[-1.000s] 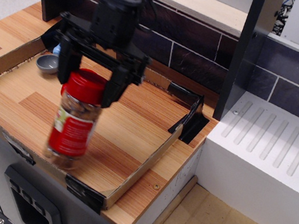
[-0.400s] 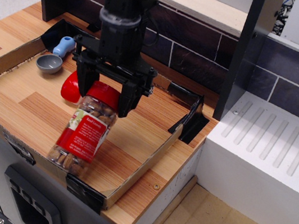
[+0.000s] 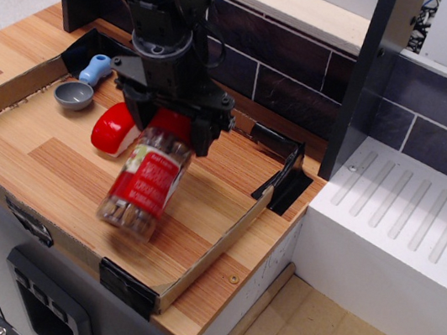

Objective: Topple basil bottle

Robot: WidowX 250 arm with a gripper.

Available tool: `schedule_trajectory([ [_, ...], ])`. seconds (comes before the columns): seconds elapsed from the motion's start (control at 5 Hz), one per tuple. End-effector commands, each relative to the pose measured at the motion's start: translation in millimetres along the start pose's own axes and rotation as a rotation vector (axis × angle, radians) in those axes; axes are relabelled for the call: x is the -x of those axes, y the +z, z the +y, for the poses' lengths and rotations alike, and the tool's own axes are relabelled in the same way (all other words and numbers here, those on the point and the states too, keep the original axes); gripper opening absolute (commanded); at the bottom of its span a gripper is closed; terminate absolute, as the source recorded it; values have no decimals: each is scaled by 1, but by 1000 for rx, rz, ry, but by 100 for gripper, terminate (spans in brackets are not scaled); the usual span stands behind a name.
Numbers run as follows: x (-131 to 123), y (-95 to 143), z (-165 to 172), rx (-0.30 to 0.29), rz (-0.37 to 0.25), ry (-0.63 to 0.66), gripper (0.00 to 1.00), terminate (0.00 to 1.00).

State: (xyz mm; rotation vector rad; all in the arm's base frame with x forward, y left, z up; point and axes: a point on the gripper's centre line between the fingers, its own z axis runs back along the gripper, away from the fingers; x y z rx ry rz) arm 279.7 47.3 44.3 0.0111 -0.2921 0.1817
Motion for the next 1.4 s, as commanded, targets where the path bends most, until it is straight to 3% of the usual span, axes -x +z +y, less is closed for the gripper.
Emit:
schedule_trajectory([
  [0.0, -18, 1, 3, -5, -23, 68, 100, 0],
  [0.6, -28, 24, 1, -17, -22, 189, 100, 0],
  [0.8, -32, 39, 0, -33, 29, 226, 100, 0],
  [1.0, -32, 39, 0, -33, 29, 226, 100, 0],
  [1.2, -32, 39, 0, -33, 29, 226, 100, 100],
])
